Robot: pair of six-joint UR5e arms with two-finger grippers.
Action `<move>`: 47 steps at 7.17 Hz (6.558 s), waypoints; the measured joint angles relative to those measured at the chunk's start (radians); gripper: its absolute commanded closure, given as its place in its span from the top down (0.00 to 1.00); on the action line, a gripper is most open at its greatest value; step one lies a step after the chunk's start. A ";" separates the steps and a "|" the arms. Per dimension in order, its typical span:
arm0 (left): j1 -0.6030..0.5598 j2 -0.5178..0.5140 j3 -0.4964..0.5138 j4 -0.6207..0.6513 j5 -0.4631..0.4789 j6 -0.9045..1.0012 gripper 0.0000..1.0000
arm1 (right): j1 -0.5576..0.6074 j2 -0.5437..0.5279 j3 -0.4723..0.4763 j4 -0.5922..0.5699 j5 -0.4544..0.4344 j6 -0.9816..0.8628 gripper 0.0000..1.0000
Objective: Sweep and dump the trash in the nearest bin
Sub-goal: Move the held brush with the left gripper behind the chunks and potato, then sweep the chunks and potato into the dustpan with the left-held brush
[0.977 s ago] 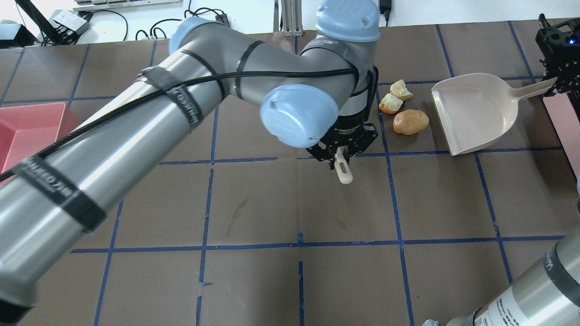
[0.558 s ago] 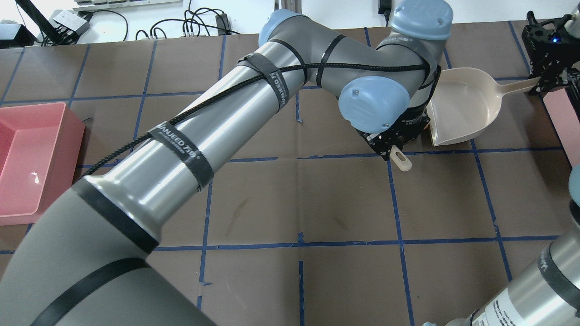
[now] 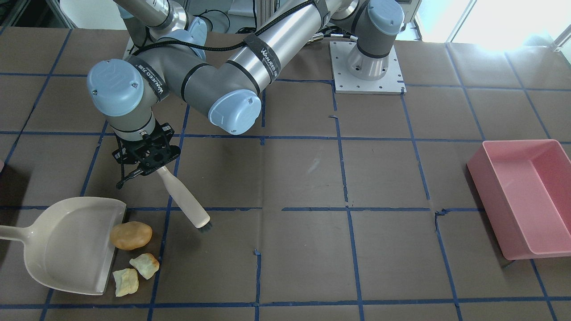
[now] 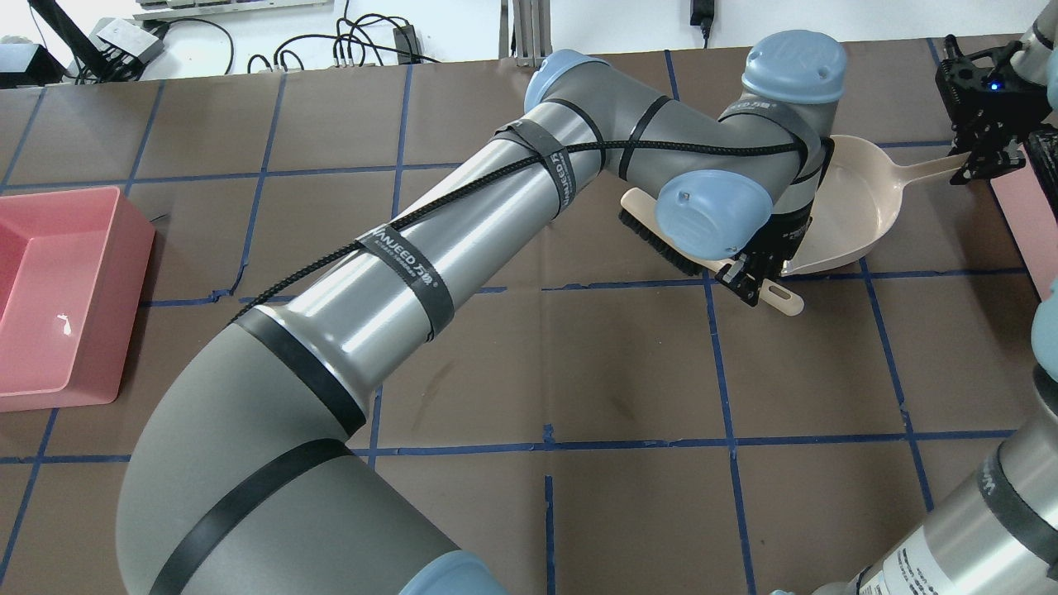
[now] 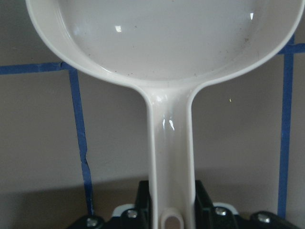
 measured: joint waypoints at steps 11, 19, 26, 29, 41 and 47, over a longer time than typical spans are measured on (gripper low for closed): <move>-0.057 -0.123 0.046 0.081 -0.037 0.186 0.00 | 0.020 0.000 0.003 -0.001 -0.003 -0.014 0.00; -0.075 -0.114 0.046 0.067 0.048 0.708 0.00 | 0.020 0.003 0.003 -0.004 0.000 -0.013 0.00; -0.055 0.035 -0.059 0.000 0.074 0.645 0.00 | 0.017 0.005 0.005 -0.006 0.013 -0.004 0.00; 0.079 0.029 -0.056 -0.015 0.038 0.512 0.00 | 0.013 0.005 0.007 -0.005 0.043 -0.005 0.00; -0.009 -0.264 0.269 -0.023 0.141 1.014 0.00 | 0.009 0.007 0.013 -0.007 0.057 -0.010 0.00; -0.029 -0.194 0.192 -0.033 0.275 1.277 0.00 | 0.009 0.007 0.014 -0.006 0.057 -0.010 0.00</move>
